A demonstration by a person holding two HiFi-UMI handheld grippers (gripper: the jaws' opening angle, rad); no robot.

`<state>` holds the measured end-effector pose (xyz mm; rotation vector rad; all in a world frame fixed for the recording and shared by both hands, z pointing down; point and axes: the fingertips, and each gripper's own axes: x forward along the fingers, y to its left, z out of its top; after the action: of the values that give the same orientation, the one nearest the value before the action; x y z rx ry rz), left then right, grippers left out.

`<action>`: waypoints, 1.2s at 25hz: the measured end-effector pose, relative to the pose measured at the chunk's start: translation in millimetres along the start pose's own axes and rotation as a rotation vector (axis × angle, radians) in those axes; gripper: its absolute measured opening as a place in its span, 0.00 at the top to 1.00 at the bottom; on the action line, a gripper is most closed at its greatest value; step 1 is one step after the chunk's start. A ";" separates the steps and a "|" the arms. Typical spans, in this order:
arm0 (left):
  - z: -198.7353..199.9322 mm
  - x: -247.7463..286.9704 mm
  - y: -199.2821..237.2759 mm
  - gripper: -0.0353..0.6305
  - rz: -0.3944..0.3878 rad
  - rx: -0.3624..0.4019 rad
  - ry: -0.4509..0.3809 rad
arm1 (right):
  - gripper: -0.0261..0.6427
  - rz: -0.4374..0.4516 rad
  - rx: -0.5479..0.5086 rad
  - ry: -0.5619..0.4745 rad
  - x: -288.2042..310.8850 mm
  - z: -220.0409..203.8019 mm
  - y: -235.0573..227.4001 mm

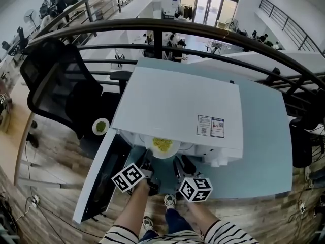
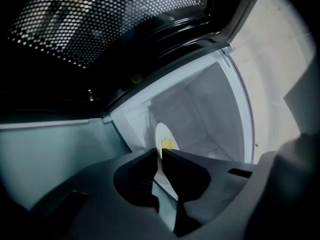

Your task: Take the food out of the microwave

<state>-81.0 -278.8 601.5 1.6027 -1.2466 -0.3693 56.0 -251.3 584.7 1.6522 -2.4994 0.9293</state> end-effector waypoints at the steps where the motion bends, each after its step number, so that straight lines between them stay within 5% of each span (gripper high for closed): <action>1: -2.8 -2.4 1.7 0.88 0.001 -0.007 0.003 | 0.74 0.000 0.010 0.000 0.3 -1.0 -0.3; 30: -34.4 -18.3 2.2 0.89 -0.088 0.025 0.086 | 0.82 -0.054 0.131 0.039 -3.2 -19.1 -23.4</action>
<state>-64.5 -245.1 612.0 1.6812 -1.1229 -0.3372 71.3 -245.9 610.5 1.7086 -2.4042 1.1300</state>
